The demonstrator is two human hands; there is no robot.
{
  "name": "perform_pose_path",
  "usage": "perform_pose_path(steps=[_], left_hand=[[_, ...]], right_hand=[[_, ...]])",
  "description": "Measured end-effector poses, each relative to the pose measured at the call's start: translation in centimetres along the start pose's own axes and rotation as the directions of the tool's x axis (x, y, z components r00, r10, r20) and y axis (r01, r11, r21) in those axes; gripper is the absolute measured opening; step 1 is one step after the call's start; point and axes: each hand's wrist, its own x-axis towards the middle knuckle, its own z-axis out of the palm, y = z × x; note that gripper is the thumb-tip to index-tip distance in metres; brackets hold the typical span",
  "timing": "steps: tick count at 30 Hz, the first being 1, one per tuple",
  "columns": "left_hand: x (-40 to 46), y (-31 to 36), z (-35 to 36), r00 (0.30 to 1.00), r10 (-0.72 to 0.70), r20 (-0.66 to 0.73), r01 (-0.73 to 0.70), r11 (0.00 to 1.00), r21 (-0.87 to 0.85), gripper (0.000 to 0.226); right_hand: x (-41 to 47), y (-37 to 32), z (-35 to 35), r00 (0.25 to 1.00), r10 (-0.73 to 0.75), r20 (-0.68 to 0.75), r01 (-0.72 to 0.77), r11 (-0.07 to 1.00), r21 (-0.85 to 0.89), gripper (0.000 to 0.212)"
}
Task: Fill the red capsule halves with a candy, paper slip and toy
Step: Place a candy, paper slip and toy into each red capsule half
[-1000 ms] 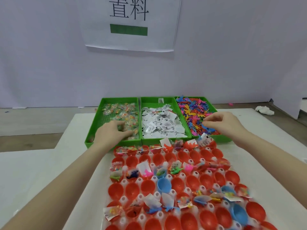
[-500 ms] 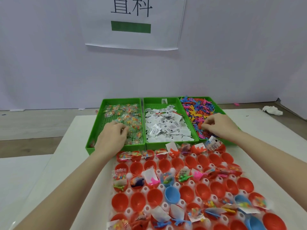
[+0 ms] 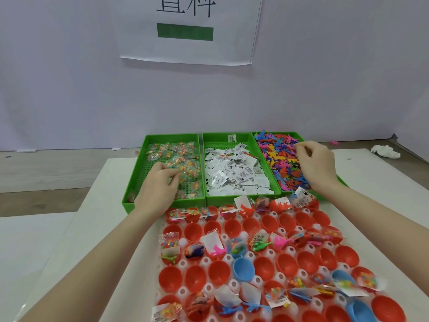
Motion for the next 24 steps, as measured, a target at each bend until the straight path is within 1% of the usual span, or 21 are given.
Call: perform_pose_path(steps=[1,3,5,6,7,9,10,11,13,14,16,19,20,23,24], left_hand=[[0.0,0.0,0.0,1.0,-0.003,-0.004,0.003,1.0,0.013,0.028],[0.1,0.0,0.1,1.0,-0.021,-0.008,0.022,0.999,0.027,0.027],[0.2,0.0,0.2,0.999,-0.043,0.0,0.043,0.999,0.034,0.026],[0.2,-0.1,0.2,0.999,-0.051,0.006,0.05,0.998,0.037,0.026],[0.3,-0.1,0.2,0.998,-0.058,0.012,0.057,0.998,0.038,0.026],[0.3,0.0,0.2,0.997,-0.069,0.021,0.068,0.997,0.033,0.026],[0.3,0.0,0.2,0.997,-0.072,0.023,0.072,0.997,0.034,0.026],[0.2,0.0,0.2,0.997,-0.073,0.023,0.072,0.997,0.04,0.026],[0.2,0.0,0.2,0.998,-0.062,0.022,0.06,0.996,0.061,0.025],[0.1,0.0,0.1,0.998,-0.057,0.023,0.055,0.996,0.067,0.025],[0.1,0.0,0.1,0.998,-0.052,0.025,0.05,0.996,0.069,0.025],[0.1,0.1,0.1,0.998,-0.052,0.033,0.049,0.996,0.07,0.025],[0.2,0.1,0.1,0.998,-0.051,0.033,0.049,0.996,0.069,0.025],[0.2,0.0,0.2,0.999,-0.039,0.023,0.037,0.998,0.052,0.023],[0.1,0.0,0.1,0.999,-0.034,0.021,0.033,0.999,0.041,0.022]], right_hand=[[0.1,-0.3,0.3,0.999,0.005,0.035,-0.006,1.0,0.022,0.026],[0.2,-1.0,0.9,0.986,0.003,0.168,-0.004,1.0,0.007,0.026],[0.1,-1.8,1.7,0.94,-0.019,0.34,0.047,0.996,-0.074,0.021],[0.0,-2.2,2.1,0.908,-0.022,0.418,0.081,0.989,-0.123,0.022],[-0.2,-2.6,2.6,0.878,-0.018,0.478,0.113,0.979,-0.17,0.028],[-0.4,-3.3,3.6,0.835,0.003,0.551,0.172,0.949,-0.266,0.038],[-0.5,-3.5,4.0,0.821,0.023,0.57,0.197,0.926,-0.322,0.04],[-0.6,-3.7,4.3,0.813,0.053,0.58,0.21,0.902,-0.376,0.039],[-0.8,-3.9,4.8,0.796,0.108,0.595,0.199,0.882,-0.426,0.049],[-0.9,-3.9,4.9,0.789,0.119,0.602,0.19,0.885,-0.424,0.052],[-0.9,-3.9,5.0,0.803,0.116,0.585,0.158,0.904,-0.397,0.049],[-0.8,-3.8,4.9,0.818,0.093,0.568,0.105,0.946,-0.306,0.036],[-0.8,-3.8,4.8,0.83,0.072,0.553,0.092,0.96,-0.263,0.035],[-1.0,-4.1,4.1,0.883,-0.044,0.467,0.106,0.988,-0.108,0.049],[-1.1,-4.3,3.8,0.894,-0.073,0.443,0.113,0.992,-0.063,0.049]])
